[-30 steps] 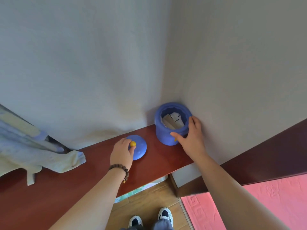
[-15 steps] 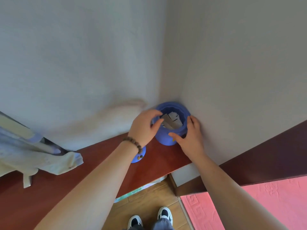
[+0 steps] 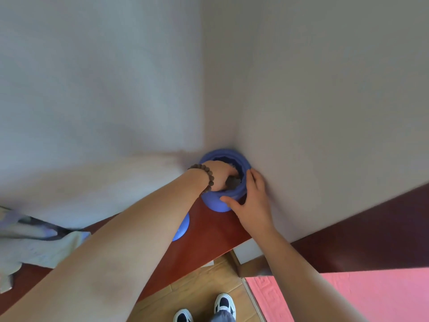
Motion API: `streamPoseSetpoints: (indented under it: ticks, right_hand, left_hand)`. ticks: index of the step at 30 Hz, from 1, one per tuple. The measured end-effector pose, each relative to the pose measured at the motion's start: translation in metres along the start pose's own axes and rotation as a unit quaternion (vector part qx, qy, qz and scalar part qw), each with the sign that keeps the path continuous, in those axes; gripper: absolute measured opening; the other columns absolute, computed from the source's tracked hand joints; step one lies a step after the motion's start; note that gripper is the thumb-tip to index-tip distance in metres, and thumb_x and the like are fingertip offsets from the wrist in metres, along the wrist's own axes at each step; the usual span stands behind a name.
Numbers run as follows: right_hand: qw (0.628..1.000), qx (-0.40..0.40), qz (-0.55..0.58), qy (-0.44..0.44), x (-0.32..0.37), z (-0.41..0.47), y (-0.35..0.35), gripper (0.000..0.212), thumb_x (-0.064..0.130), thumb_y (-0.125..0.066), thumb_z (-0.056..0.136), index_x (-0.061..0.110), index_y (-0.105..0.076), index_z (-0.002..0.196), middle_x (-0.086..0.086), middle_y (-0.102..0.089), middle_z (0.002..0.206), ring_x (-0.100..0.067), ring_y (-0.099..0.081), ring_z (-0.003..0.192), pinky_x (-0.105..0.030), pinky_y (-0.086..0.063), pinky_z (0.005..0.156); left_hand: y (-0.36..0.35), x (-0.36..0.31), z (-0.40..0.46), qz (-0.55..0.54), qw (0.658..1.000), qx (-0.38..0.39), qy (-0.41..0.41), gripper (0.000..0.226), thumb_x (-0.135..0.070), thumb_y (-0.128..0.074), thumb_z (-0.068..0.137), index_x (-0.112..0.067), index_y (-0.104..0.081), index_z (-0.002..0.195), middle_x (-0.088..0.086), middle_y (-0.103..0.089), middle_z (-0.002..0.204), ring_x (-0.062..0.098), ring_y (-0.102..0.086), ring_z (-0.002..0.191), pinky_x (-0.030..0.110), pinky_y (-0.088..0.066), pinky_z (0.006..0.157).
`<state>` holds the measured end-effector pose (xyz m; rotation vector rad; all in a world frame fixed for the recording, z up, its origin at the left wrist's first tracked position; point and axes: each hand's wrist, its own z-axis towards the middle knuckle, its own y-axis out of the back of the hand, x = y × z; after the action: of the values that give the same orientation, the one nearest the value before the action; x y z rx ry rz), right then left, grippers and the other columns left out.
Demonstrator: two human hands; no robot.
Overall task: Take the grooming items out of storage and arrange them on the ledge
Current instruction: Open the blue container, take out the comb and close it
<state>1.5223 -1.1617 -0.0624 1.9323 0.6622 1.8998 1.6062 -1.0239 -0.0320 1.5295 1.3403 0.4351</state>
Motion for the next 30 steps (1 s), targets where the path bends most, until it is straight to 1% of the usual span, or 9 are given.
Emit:
streamPoseSetpoints:
  ticks: [3, 8, 13, 15, 18, 21, 25, 28, 30]
  right_hand:
    - [1.000, -0.003, 0.007, -0.002, 0.000, 0.000, 0.000, 0.095, 0.030, -0.077, 0.077, 0.011, -0.020, 0.151, 0.004, -0.014, 0.157, -0.008, -0.023, 0.141, 0.013, -0.016, 0.084]
    - [1.000, 0.001, 0.000, -0.001, 0.002, -0.002, 0.001, 0.095, 0.032, -0.075, 0.078, 0.013, -0.018, 0.151, 0.006, -0.012, 0.158, -0.008, -0.023, 0.141, 0.007, -0.021, 0.089]
    - [1.000, 0.002, 0.003, -0.001, 0.003, -0.002, 0.001, 0.094, 0.032, -0.075, 0.078, 0.012, -0.018, 0.151, 0.004, -0.013, 0.158, -0.010, -0.024, 0.141, 0.013, -0.020, 0.080]
    - [1.000, 0.000, 0.008, 0.001, 0.004, -0.002, 0.001, 0.095, 0.033, -0.076, 0.078, 0.013, -0.018, 0.151, 0.004, -0.015, 0.157, -0.010, -0.026, 0.140, 0.012, -0.022, 0.080]
    - [1.000, -0.004, 0.005, 0.004, 0.004, -0.002, 0.002, 0.097, 0.034, -0.077, 0.076, 0.012, -0.019, 0.151, 0.004, -0.016, 0.157, -0.010, -0.029, 0.138, 0.007, -0.026, 0.084]
    - [1.000, -0.005, -0.008, 0.010, 0.005, -0.002, 0.003, 0.098, 0.036, -0.077, 0.075, 0.012, -0.020, 0.151, 0.004, -0.017, 0.156, -0.011, -0.029, 0.139, -0.009, -0.028, 0.097]
    - [0.999, -0.009, -0.041, 0.025, 0.005, -0.001, 0.003, 0.098, 0.038, -0.077, 0.075, 0.008, -0.021, 0.150, -0.001, -0.019, 0.155, -0.015, -0.029, 0.140, -0.016, -0.027, 0.102]
    - [0.998, -0.007, -0.051, 0.032, 0.006, -0.001, 0.003, 0.097, 0.038, -0.076, 0.075, 0.006, -0.022, 0.149, -0.003, -0.019, 0.155, -0.017, -0.031, 0.139, -0.018, -0.027, 0.102]
    - [0.997, -0.011, -0.061, 0.039, 0.006, -0.001, 0.004, 0.096, 0.038, -0.077, 0.076, 0.004, -0.024, 0.149, -0.005, -0.021, 0.155, -0.018, -0.031, 0.138, -0.016, -0.025, 0.100]
  left_hand:
    - [-0.001, -0.003, 0.002, 0.016, 1.000, 0.011, 0.023, 0.019, -0.029, -0.046, 0.095, -0.020, -0.062, 0.095, -0.008, -0.053, 0.074, 0.013, -0.052, 0.073, 0.028, -0.038, 0.071]
    - [0.001, -0.007, 0.002, -0.033, 0.996, -0.049, 0.071, 0.027, -0.023, -0.049, 0.093, -0.017, -0.056, 0.068, -0.004, -0.051, 0.062, 0.015, -0.049, 0.062, 0.026, -0.034, 0.062]
    - [-0.002, -0.002, -0.012, -0.038, 0.982, -0.180, 0.051, 0.022, -0.022, -0.049, 0.094, -0.012, -0.068, 0.094, 0.005, -0.069, 0.090, 0.020, -0.059, 0.079, 0.029, -0.040, 0.067]
    - [-0.005, 0.002, -0.019, -0.073, 0.963, -0.257, 0.043, 0.026, -0.031, -0.052, 0.093, -0.012, -0.070, 0.091, 0.005, -0.070, 0.088, 0.022, -0.062, 0.081, 0.034, -0.047, 0.070]
    - [-0.001, 0.002, -0.033, -0.180, 0.920, -0.347, 0.042, 0.021, -0.030, -0.059, 0.089, -0.012, -0.070, 0.091, -0.001, -0.069, 0.084, 0.020, -0.062, 0.080, 0.027, -0.043, 0.066]
    - [0.009, 0.001, -0.050, -0.287, 0.862, -0.413, 0.060, 0.012, -0.027, -0.069, 0.081, -0.016, -0.069, 0.085, -0.007, -0.062, 0.076, 0.014, -0.059, 0.074, 0.023, -0.041, 0.066]
    - [0.023, 0.003, -0.080, -0.363, 0.803, -0.463, 0.093, 0.009, -0.019, -0.073, 0.079, -0.019, -0.064, 0.080, -0.004, -0.062, 0.077, 0.011, -0.056, 0.073, 0.017, -0.043, 0.067]
    - [0.017, 0.022, -0.106, -0.380, 0.781, -0.477, 0.137, 0.012, -0.023, -0.074, 0.075, -0.015, -0.065, 0.075, 0.003, -0.067, 0.076, 0.024, -0.064, 0.075, 0.032, -0.052, 0.071]
    - [0.004, 0.037, -0.126, -0.405, 0.755, -0.486, 0.175, 0.011, -0.027, -0.073, 0.069, -0.021, -0.064, 0.072, 0.004, -0.067, 0.072, 0.029, -0.066, 0.075, 0.042, -0.055, 0.072]
